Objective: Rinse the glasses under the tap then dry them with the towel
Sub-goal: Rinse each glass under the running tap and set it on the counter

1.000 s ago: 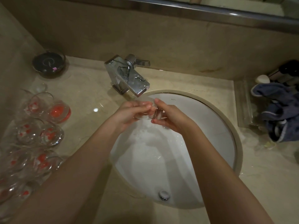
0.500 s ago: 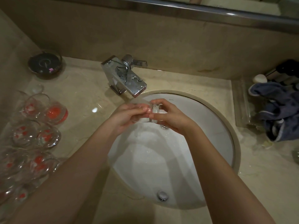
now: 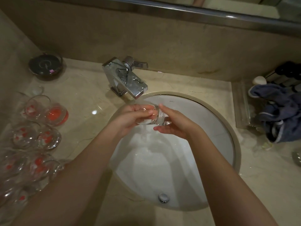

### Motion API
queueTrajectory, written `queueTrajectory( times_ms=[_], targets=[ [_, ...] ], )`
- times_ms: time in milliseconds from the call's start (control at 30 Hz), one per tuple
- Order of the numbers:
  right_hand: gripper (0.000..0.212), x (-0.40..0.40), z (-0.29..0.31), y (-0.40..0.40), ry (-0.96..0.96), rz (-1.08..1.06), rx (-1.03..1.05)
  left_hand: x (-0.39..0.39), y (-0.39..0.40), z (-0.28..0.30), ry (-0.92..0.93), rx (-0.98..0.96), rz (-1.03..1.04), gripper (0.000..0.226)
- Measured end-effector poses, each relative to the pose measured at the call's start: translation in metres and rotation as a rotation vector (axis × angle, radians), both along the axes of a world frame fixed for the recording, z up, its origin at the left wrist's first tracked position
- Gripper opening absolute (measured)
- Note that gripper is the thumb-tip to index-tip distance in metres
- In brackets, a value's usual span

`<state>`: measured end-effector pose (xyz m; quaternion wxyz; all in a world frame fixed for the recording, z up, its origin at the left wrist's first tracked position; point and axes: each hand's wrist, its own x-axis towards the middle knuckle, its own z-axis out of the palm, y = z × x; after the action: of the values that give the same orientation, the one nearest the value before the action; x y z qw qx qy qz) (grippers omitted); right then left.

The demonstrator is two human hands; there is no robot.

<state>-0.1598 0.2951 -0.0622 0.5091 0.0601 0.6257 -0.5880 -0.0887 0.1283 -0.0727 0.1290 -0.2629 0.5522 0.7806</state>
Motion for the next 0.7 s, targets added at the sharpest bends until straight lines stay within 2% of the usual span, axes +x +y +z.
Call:
queueTrajectory(
  times_ms=[67, 167, 267, 333, 433, 533, 700],
  targets=[
    [0.044, 0.000, -0.001, -0.001, -0.024, -0.008, 0.046, -0.001, 0.000, 0.000, -0.002, 0.008, 0.007, 0.034],
    [0.024, 0.000, -0.006, -0.002, 0.025, -0.018, -0.052, 0.001, -0.002, -0.003, -0.004, 0.013, -0.001, 0.024],
    [0.038, -0.002, -0.010, -0.003, 0.108, -0.032, -0.099, 0.001, -0.006, -0.004, -0.019, -0.007, -0.003, 0.017],
    [0.030, -0.001, -0.007, -0.007, 0.058, -0.059, -0.103, -0.001, -0.007, -0.001, -0.018, -0.014, -0.011, 0.015],
    [0.040, 0.000, -0.004, -0.013, 0.036, -0.077, -0.009, -0.001, -0.006, 0.001, -0.005, -0.018, -0.025, 0.012],
    [0.037, 0.003, -0.010, -0.018, 0.086, -0.094, -0.020, 0.000, -0.005, 0.001, 0.020, -0.022, -0.029, 0.015],
    [0.032, 0.018, -0.016, -0.029, -0.004, -0.348, -0.129, -0.002, 0.001, -0.003, 0.080, -0.049, 0.234, 0.022]
  ],
)
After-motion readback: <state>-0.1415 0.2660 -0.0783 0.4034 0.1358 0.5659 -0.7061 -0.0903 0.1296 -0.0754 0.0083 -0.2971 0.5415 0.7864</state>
